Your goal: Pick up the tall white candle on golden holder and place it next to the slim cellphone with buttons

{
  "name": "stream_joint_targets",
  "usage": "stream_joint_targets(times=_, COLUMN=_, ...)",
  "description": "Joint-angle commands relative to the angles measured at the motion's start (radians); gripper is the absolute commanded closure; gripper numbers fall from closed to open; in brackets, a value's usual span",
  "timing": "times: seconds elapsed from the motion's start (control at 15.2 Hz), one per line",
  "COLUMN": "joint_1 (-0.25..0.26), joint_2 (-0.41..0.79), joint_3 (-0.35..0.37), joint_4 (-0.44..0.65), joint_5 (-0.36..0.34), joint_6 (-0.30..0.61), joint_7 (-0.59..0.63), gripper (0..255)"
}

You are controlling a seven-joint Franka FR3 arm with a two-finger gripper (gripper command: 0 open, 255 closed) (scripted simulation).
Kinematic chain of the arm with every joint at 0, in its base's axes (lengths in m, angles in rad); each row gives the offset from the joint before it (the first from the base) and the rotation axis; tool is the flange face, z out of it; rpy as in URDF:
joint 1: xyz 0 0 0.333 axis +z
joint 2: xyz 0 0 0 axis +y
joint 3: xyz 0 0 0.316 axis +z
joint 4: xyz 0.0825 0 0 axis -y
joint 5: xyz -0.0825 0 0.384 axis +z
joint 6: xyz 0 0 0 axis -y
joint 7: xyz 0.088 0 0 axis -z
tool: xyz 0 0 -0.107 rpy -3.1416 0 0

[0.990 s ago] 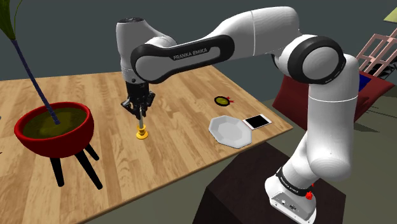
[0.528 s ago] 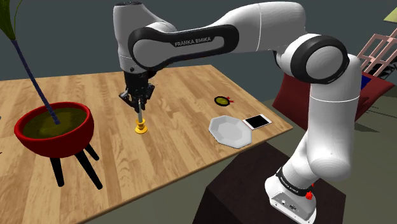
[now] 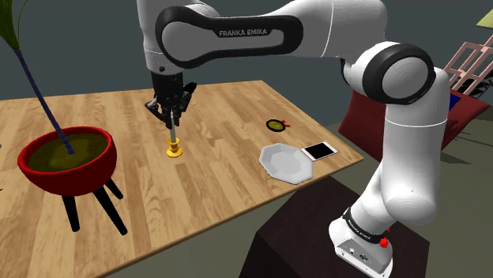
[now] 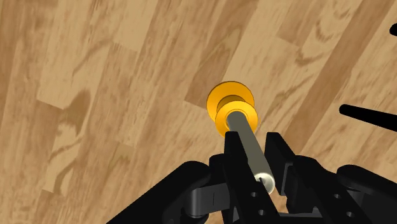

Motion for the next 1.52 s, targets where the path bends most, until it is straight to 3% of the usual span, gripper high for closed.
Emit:
stream_joint_targets(times=0.0, joint_1=0.001, joint_2=-0.001, joint_3=0.001, joint_4=0.028, joint_5=0.001, joint_6=-0.030, joint_7=-0.003, gripper=255)
stream_joint_targets(times=0.79, joint_1=0.033, joint_2=0.036, joint_3=0.001, joint_4=0.250, joint_5=-0.010, joint_6=-0.213, joint_7=-0.009, gripper=255)
stream_joint_targets(times=1.39, joint_1=0.088, joint_2=0.126, joint_3=-0.007, joint_4=0.523, joint_5=-0.040, joint_6=-0.394, joint_7=-0.015, gripper=255)
stream_joint_targets(times=1.45, joint_1=0.045, joint_2=0.053, joint_3=0.000, joint_4=0.402, joint_5=-0.017, joint_6=-0.347, joint_7=-0.026, gripper=255)
